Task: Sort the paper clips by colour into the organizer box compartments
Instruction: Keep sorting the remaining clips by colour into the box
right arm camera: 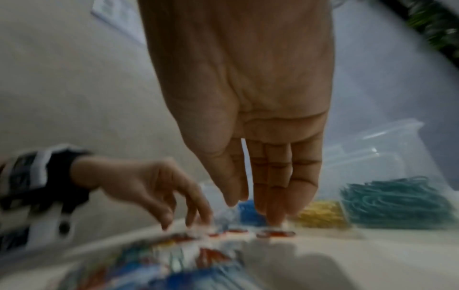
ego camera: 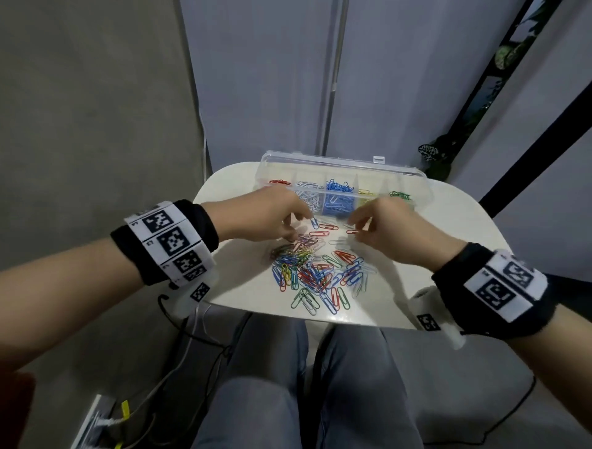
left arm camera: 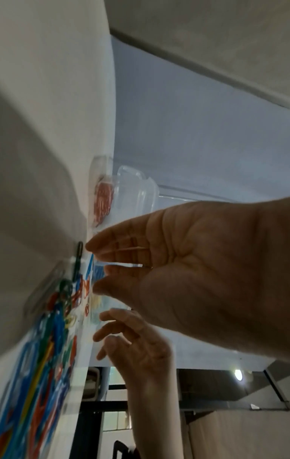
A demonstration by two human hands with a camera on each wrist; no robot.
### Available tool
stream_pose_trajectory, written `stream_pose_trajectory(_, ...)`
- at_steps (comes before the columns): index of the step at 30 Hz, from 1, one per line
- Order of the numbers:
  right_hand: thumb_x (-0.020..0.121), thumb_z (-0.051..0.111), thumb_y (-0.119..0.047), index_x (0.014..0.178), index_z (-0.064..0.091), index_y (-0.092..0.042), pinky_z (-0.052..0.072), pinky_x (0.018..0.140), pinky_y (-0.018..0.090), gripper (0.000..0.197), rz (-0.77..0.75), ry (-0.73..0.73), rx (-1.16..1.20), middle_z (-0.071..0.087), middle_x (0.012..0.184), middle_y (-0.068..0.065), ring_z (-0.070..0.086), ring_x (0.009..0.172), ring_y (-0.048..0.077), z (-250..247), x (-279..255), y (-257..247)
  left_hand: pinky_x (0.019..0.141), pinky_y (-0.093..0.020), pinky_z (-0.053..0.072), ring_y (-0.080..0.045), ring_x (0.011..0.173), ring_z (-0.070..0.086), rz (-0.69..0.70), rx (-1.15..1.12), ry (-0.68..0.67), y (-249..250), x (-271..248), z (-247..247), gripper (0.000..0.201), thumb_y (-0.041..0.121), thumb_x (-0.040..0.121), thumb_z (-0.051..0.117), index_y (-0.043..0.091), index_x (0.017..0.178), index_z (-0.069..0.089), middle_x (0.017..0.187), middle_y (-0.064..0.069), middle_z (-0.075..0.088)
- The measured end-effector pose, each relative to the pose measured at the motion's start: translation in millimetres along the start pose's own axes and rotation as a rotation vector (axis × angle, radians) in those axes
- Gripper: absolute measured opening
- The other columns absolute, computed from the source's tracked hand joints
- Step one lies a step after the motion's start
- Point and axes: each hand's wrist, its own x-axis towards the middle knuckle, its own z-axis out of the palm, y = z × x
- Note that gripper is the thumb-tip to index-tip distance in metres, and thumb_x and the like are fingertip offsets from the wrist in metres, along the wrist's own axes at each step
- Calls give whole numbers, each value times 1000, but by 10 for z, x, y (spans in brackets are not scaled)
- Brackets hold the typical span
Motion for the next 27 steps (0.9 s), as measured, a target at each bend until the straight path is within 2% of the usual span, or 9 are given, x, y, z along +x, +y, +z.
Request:
stream_pose_trajectory(3,89,56,-12,82,68,-15,40,59,25,14,19,-80,-110,63,78,-1,52,63,14,68,68,-4,70,-26,39,-15,77,55,-12,72,-4,41,10,16,24,21,89,64,9,110,68,99,-4,69)
stream_pose_trajectory(6,88,50,-10,62,44,-14,35,58,26,27,76,-111,-189,46,62,-1,47,59,20,74,125,-46,73,-30,40,-20,82,55,-7,97,-32,109,41,59,24,27,90,65,9,105,68,98,-6,66)
stream_pose_trajectory(9,92,51,-9,76,51,-13,35,63,28,16,63,-96,-243,49,75,4,48,73,22,85,126,-120,74,-27,38,-20,90,55,27,80,-51,168,86,93,23,23,86,70,12,106,67,97,-2,63)
stream_pose_trajectory(13,92,54,-12,80,48,-16,32,62,28,14,64,-112,-228,48,81,5,49,77,22,107,97,-152,67,-25,35,-18,80,55,63,24,-45,212,125,119,14,5,82,62,10,92,71,79,4,57)
stream_pose_trajectory(18,83,62,0,65,57,-16,45,60,28,25,88,-57,-14,58,67,2,51,58,14,-3,162,-145,66,-26,45,-10,70,57,11,-53,-3,152,92,62,11,1,80,65,8,85,72,82,-1,71)
stream_pose_trajectory(21,80,60,9,71,66,-11,52,61,29,23,101,-7,144,59,61,-2,52,51,6,2,254,-156,63,-17,41,-4,65,52,-37,-68,27,64,66,0,7,4,80,70,9,84,73,78,0,69)
stream_pose_trajectory(23,80,63,10,82,71,-8,52,54,21,20,125,-40,199,62,62,-3,54,45,1,66,320,-172,65,-18,44,-5,65,55,-64,-112,53,3,38,-36,8,2,79,70,8,84,74,78,-1,71)
stream_pose_trajectory(25,80,68,7,96,74,-7,43,48,7,22,121,-61,197,63,64,-3,54,45,-3,135,379,-195,65,-16,44,0,64,56,-84,-163,68,-48,13,-55,8,2,80,71,8,83,74,77,-3,72)
stream_pose_trajectory(27,79,73,0,99,75,-8,41,53,8,22,106,-67,152,68,74,1,56,57,2,166,420,-220,61,-11,42,3,61,56,-114,-206,58,-83,-1,-59,6,4,81,72,9,84,74,77,-3,71)
